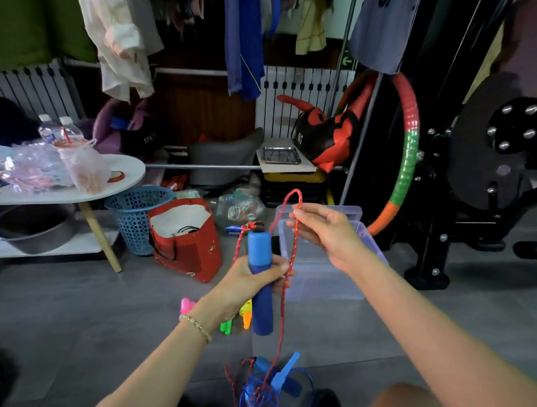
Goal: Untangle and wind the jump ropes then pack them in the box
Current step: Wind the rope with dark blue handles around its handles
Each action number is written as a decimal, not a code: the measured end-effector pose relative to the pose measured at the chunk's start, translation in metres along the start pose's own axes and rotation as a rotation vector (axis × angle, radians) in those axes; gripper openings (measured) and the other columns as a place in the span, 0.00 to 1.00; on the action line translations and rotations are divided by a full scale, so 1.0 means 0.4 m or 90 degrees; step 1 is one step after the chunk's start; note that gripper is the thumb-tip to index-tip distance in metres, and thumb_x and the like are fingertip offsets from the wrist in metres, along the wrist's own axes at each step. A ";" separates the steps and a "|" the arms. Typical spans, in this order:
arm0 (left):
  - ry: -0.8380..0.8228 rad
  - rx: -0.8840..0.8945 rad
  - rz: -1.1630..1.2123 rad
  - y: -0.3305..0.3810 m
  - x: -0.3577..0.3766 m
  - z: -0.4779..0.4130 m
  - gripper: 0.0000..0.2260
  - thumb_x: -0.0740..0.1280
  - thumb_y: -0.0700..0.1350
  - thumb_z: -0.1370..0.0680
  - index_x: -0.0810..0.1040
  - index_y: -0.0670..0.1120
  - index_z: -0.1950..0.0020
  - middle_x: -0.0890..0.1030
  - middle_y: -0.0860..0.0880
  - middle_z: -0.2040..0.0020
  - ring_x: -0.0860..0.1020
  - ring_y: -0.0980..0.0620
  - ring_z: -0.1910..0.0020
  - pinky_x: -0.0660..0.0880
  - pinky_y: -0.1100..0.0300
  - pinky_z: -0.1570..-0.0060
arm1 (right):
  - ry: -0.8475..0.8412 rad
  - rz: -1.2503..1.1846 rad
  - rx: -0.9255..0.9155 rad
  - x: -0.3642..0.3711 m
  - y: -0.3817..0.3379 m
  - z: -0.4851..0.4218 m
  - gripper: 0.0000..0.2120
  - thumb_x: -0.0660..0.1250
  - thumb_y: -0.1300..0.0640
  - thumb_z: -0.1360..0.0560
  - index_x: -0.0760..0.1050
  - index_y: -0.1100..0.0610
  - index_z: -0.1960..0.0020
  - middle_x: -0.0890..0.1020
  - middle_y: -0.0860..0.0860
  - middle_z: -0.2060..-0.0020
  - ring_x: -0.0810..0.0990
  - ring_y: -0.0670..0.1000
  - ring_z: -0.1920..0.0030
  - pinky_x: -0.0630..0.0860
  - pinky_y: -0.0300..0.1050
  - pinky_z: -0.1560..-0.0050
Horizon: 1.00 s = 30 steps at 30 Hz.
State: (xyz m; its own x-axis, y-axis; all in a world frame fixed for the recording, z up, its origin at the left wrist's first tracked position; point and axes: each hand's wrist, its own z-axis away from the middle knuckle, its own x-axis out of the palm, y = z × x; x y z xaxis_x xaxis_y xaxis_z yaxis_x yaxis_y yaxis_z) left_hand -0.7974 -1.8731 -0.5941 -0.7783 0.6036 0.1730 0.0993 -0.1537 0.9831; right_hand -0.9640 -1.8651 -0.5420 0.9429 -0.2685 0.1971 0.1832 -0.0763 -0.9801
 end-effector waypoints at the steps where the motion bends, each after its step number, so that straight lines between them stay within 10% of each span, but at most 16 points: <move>1: 0.017 0.010 0.016 0.003 -0.003 -0.006 0.03 0.66 0.35 0.24 0.78 0.41 0.52 0.82 0.53 0.67 0.79 0.57 0.68 0.76 0.66 0.65 | 0.007 0.006 0.014 0.000 0.010 0.003 0.07 0.65 0.63 0.24 0.77 0.63 0.47 0.85 0.50 0.64 0.84 0.46 0.64 0.80 0.36 0.62; 7: 0.140 0.056 0.089 0.062 -0.012 -0.064 0.04 0.68 0.37 0.24 0.79 0.44 0.53 0.81 0.52 0.70 0.77 0.56 0.72 0.76 0.67 0.68 | -0.158 0.034 0.221 -0.003 0.125 0.083 0.24 0.56 0.43 0.22 0.75 0.60 0.40 0.83 0.55 0.49 0.82 0.52 0.49 0.79 0.47 0.47; 16: 0.213 0.027 0.116 0.009 -0.031 -0.116 0.01 0.69 0.38 0.24 0.78 0.43 0.55 0.80 0.51 0.69 0.79 0.58 0.72 0.77 0.66 0.68 | -0.162 0.179 0.104 -0.013 0.147 0.089 0.07 0.69 0.70 0.29 0.76 0.61 0.54 0.80 0.51 0.64 0.82 0.45 0.69 0.80 0.37 0.62; 23: -0.055 -0.080 -0.047 -0.043 0.000 -0.051 0.01 0.67 0.38 0.24 0.77 0.42 0.54 0.85 0.51 0.61 0.82 0.57 0.63 0.77 0.66 0.61 | 0.034 -0.024 -0.032 -0.034 0.045 -0.001 0.05 0.66 0.69 0.26 0.77 0.61 0.55 0.84 0.50 0.65 0.84 0.46 0.67 0.79 0.34 0.64; 30: 0.113 0.024 0.095 0.013 -0.016 -0.120 0.03 0.69 0.36 0.26 0.79 0.42 0.54 0.83 0.49 0.65 0.80 0.56 0.69 0.78 0.65 0.66 | -0.203 0.045 0.227 -0.044 0.171 0.002 0.26 0.58 0.40 0.26 0.75 0.57 0.38 0.82 0.51 0.48 0.82 0.49 0.48 0.75 0.47 0.40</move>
State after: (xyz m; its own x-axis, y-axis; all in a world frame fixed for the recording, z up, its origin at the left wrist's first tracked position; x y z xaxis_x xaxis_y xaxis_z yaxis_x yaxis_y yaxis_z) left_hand -0.8216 -1.9152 -0.5928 -0.8498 0.4290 0.3063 0.2416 -0.1993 0.9497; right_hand -0.9679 -1.8649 -0.6127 0.9847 0.0504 0.1670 0.1465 0.2806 -0.9486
